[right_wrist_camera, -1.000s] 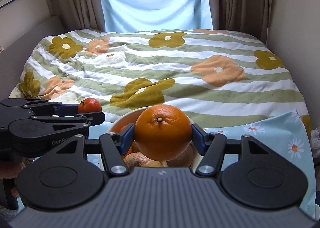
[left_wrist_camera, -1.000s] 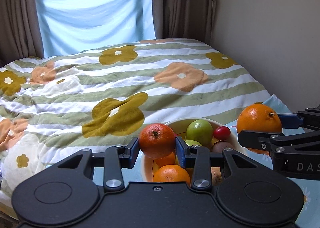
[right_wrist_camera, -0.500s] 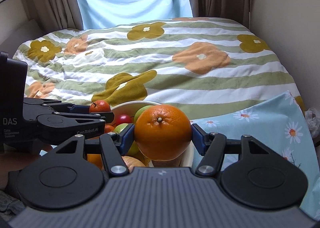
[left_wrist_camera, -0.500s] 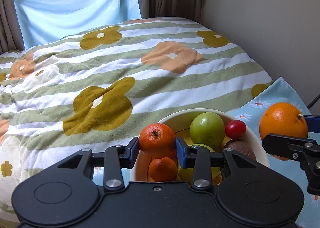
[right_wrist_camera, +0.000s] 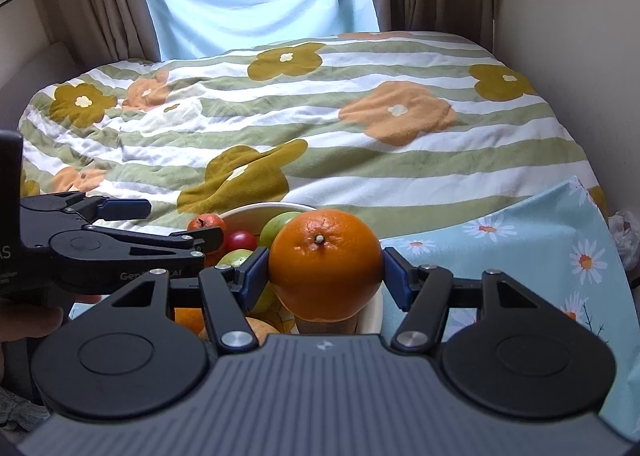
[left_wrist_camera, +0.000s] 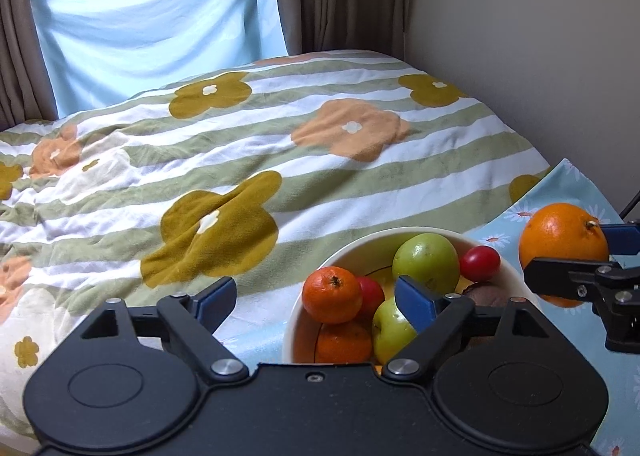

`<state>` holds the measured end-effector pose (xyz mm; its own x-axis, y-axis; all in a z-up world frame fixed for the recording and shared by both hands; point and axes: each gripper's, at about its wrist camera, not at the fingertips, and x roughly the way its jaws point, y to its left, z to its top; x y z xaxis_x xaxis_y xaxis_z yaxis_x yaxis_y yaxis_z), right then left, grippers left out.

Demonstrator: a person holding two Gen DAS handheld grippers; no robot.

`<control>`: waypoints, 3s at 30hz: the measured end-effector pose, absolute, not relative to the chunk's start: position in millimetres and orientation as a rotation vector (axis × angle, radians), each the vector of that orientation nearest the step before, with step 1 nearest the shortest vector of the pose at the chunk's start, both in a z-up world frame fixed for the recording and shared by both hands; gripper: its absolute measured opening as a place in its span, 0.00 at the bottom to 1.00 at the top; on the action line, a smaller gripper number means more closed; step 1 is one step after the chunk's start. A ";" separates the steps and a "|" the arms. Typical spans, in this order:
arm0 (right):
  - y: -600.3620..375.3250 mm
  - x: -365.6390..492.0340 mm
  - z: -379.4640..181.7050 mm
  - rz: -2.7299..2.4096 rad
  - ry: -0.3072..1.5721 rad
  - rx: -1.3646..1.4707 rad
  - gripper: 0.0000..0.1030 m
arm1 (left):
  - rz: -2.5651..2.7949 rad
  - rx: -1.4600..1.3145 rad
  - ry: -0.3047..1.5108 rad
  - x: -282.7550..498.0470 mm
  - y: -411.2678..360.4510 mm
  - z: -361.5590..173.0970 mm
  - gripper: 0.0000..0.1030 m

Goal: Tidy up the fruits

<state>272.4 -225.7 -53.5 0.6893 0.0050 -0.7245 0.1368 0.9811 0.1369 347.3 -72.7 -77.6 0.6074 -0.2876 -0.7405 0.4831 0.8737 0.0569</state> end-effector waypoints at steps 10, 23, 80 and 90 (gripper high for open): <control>-220.0 280.4 -53.9 -0.028 0.817 0.160 0.74 | -0.377 0.200 0.767 303.1 -31.5 -52.9 0.94; -204.0 289.4 -75.5 0.000 0.838 0.125 0.74 | -0.336 0.172 0.740 270.1 -19.8 -50.3 0.94; -240.5 -0.8 29.2 -0.063 0.675 0.027 1.00 | -0.168 0.066 0.568 19.8 -34.7 27.3 1.00; -246.4 -10.9 25.1 -0.108 0.672 0.034 1.00 | -0.164 0.091 0.571 12.8 -37.2 22.6 1.00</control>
<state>-10.9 -246.4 25.1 0.7772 -0.0889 -0.6229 0.1108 0.9938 -0.0037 12.8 -37.2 22.6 0.8290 -0.1293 -0.5441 0.1795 0.9830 0.0398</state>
